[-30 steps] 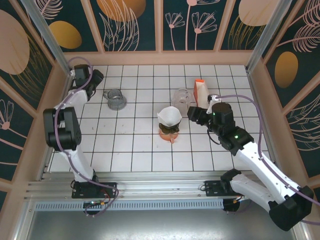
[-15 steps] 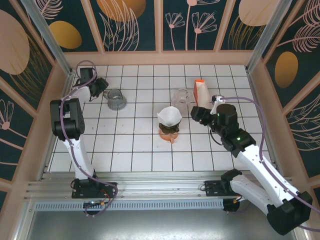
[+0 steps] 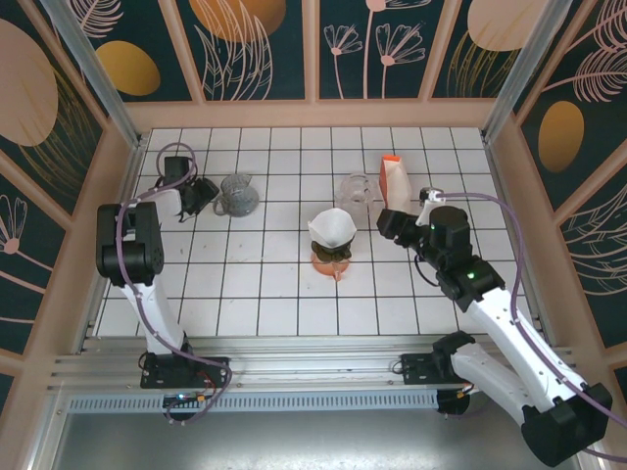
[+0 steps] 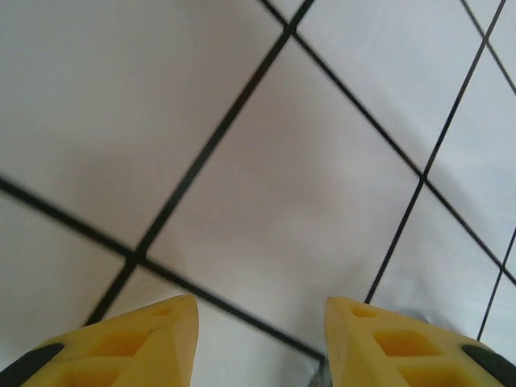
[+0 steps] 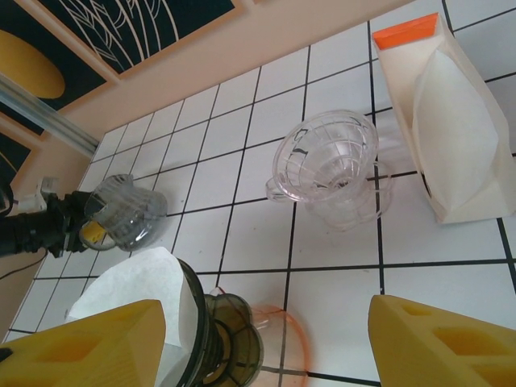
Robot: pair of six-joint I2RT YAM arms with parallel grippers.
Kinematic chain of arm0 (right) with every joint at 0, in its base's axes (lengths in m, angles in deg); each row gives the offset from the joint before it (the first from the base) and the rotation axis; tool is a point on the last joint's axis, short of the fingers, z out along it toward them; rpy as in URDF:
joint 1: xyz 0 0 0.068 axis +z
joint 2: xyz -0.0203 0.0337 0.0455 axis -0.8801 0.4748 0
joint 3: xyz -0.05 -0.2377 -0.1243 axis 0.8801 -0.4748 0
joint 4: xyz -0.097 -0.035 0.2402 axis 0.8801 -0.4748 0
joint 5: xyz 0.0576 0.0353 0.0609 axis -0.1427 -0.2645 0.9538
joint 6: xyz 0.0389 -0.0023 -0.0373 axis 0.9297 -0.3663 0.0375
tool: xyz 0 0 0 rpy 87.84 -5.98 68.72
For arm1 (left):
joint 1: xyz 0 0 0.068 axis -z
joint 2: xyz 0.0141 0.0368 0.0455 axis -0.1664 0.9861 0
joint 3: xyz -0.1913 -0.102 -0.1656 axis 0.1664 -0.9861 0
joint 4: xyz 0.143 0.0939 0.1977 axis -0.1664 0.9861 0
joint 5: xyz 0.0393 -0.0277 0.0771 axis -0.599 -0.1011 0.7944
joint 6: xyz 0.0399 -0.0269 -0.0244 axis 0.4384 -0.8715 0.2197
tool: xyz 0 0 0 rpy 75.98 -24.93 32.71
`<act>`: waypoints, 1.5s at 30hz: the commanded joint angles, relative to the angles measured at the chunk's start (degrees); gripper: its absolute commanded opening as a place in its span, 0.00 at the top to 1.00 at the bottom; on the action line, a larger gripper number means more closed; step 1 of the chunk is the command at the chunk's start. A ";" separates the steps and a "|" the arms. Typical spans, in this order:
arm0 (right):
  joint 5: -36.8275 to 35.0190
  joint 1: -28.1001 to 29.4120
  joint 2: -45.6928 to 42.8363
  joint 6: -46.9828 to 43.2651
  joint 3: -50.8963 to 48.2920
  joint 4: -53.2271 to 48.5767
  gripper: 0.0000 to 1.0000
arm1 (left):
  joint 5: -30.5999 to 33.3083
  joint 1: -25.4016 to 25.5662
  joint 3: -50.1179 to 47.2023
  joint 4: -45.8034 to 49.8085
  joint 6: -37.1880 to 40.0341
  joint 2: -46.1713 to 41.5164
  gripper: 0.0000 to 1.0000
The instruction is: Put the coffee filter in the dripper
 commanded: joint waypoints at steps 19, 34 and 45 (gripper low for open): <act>3.80 -2.49 -0.91 -0.72 -3.99 4.99 0.32 | 16.06 13.52 -23.33 -3.88 -4.84 -30.36 0.23; 3.64 -3.19 -3.01 -0.72 -4.22 3.65 0.32 | 25.08 25.03 -19.74 -7.70 -2.94 -22.33 0.27; 3.45 -3.58 -3.81 -0.56 -4.79 3.02 0.32 | 26.52 25.03 -14.44 -7.49 -0.03 -16.53 0.34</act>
